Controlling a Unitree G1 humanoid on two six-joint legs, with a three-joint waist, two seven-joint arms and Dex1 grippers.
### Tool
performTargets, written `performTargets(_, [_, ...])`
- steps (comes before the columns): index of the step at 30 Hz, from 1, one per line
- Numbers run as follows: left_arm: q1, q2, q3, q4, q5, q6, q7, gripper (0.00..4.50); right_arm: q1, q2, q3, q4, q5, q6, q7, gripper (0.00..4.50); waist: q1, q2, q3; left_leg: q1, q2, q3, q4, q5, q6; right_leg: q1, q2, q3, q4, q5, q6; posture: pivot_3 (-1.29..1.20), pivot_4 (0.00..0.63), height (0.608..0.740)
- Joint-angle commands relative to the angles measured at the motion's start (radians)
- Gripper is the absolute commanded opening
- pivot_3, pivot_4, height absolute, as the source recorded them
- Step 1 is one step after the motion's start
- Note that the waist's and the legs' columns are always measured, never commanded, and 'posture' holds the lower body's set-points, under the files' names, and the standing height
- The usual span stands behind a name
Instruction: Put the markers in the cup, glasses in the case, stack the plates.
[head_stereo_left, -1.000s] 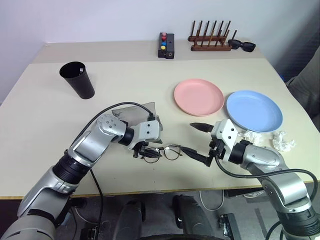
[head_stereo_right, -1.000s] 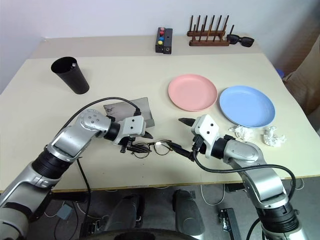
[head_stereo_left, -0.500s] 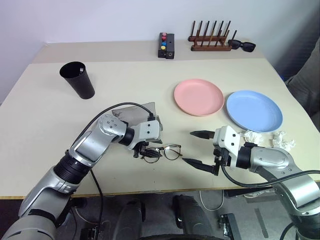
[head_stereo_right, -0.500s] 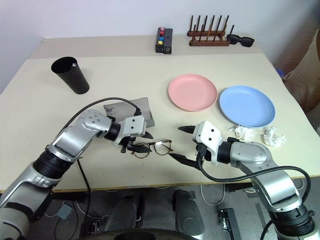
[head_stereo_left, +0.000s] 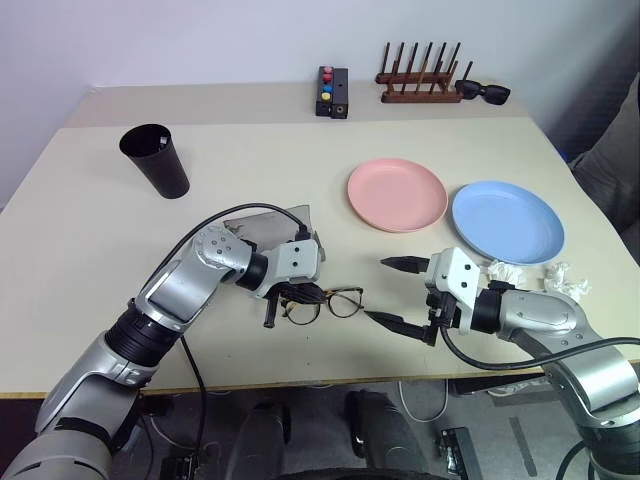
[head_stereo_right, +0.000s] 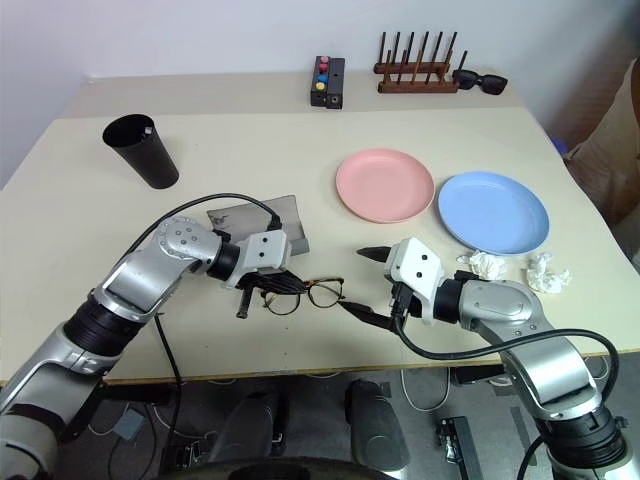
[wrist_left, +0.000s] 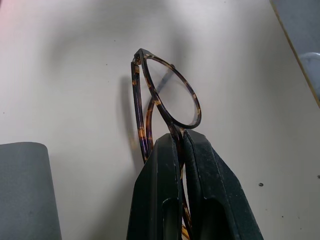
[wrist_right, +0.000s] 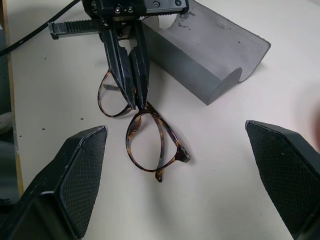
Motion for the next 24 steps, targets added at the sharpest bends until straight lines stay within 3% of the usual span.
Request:
performTargets(1, [0.007,0.005,0.023,0.001,-0.024,0.022,-0.005,0.06,0.000,0.006,-0.016,-0.009,0.001,-0.023,-0.002,4.50,0.000,0.000,0.000,0.000,0.000,0.000,0.000,0.000,0.000,0.000,0.000,0.000,0.000,0.000,0.000,0.00,0.150,0.735])
performTargets(7, [-0.033,0.006,0.123,0.028,-0.128,0.085,-0.020,0.06,0.015,0.002,-0.025,-0.002,-0.002,-0.033,0.000,4.50,0.001,0.000,0.000,0.000,0.000,0.000,0.000,0.000,0.000,0.000,0.000,0.000,0.000,0.000,0.000,0.00,0.150,0.735])
performTargets(14, [-0.178,0.052,0.277,0.285,-0.115,-0.007,0.047,0.06,0.024,0.007,-0.024,0.001,-0.002,-0.040,-0.002,4.50,-0.001,0.000,0.000,0.000,0.000,0.000,0.001,0.000,0.000,0.000,0.000,-0.001,0.000,0.000,0.001,0.00,0.150,0.735])
performTargets(19, [-0.216,0.065,0.287,0.391,-0.091,-0.083,0.038,0.06,0.028,0.012,-0.016,0.007,-0.006,-0.049,0.001,4.50,0.001,0.000,0.000,-0.001,0.000,0.000,0.000,0.000,0.000,0.000,0.000,-0.001,0.000,0.002,0.003,0.00,0.150,0.735])
performTargets(24, [-0.216,0.060,0.216,0.481,-0.028,-0.190,-0.032,0.06,0.020,0.024,0.001,0.016,-0.012,-0.056,0.002,4.50,0.006,0.000,0.000,-0.001,0.000,0.000,0.000,0.000,0.000,0.000,0.000,0.000,0.000,0.002,0.003,0.00,0.150,0.735])
